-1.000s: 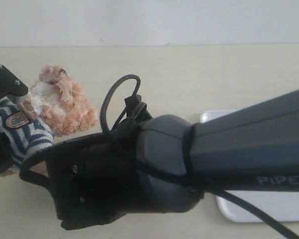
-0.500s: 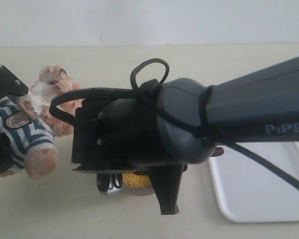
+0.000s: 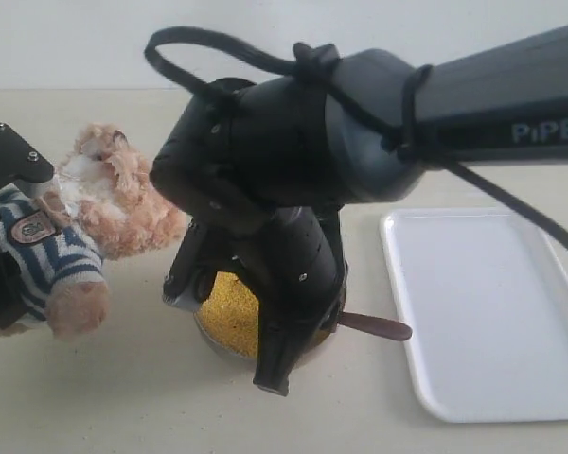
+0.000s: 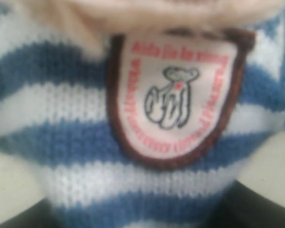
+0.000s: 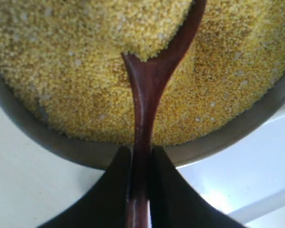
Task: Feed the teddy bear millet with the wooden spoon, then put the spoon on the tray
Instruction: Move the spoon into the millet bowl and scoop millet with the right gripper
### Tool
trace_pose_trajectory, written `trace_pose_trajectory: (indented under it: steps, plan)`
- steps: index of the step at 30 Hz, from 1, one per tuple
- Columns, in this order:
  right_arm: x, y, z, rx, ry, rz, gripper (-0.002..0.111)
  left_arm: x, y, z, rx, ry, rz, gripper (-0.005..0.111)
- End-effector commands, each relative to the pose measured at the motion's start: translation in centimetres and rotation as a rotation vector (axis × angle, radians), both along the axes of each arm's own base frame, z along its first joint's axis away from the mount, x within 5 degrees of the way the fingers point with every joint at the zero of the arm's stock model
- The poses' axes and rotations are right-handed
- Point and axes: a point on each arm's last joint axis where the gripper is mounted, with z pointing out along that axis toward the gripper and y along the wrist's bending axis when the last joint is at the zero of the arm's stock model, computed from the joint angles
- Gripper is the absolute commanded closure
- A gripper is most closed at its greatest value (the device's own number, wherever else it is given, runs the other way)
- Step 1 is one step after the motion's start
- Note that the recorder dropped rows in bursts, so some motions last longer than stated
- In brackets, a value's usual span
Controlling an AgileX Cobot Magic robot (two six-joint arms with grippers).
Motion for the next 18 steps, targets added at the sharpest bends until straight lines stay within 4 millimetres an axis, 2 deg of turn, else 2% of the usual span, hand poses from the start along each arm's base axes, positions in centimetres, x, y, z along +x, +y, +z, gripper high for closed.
trace_pose_trajectory:
  steps: [1, 11, 18]
  plan:
    - [0.8, -0.8, 0.4, 0.066, 0.073, -0.117, 0.109, 0.1, -0.3, 0.4, -0.02, -0.026, 0.007, 0.103]
    - [2.3, -2.9, 2.9, 0.177, 0.096, -0.24, 0.109, 0.0, -0.3, 0.4, -0.025, -0.022, 0.011, 0.103]
    - [2.8, -3.5, 3.1, 0.27, 0.21, -0.312, 0.109, -0.4, -0.3, 0.4, -0.021, 0.021, 0.025, 0.103]
